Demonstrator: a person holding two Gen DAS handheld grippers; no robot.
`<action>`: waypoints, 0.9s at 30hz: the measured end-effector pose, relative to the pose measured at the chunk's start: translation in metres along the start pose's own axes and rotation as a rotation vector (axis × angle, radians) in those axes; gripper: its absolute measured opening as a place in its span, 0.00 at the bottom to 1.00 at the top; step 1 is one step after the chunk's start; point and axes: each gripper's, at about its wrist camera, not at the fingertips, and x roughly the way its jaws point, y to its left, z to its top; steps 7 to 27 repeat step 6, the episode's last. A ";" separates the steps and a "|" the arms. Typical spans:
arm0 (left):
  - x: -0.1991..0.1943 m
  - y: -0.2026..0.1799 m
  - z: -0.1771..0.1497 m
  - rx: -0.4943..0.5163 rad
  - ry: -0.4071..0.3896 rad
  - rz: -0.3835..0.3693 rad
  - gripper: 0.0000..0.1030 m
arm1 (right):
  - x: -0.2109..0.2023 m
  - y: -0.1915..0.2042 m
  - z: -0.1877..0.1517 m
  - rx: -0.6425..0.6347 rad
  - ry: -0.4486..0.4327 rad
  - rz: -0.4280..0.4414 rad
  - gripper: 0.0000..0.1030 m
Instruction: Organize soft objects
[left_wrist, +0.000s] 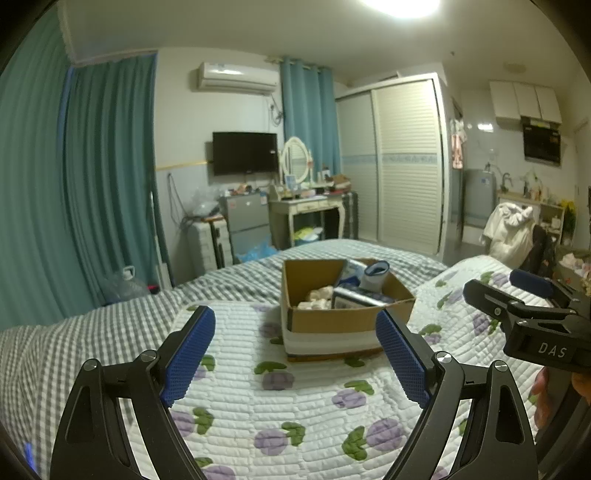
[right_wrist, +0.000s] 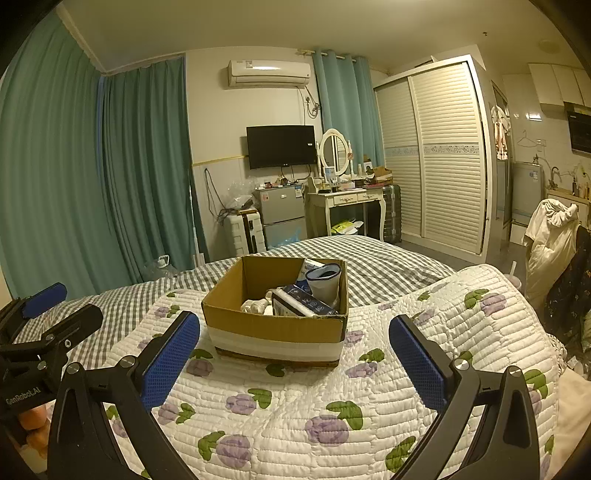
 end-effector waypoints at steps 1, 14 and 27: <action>0.000 0.000 0.000 0.000 -0.001 0.000 0.87 | 0.000 0.000 0.000 0.000 0.000 0.000 1.00; 0.000 0.001 0.000 -0.001 -0.004 -0.006 0.87 | 0.000 0.000 -0.001 0.000 0.001 -0.002 1.00; 0.000 0.001 0.000 -0.001 -0.004 -0.006 0.87 | 0.000 0.000 -0.001 0.000 0.001 -0.002 1.00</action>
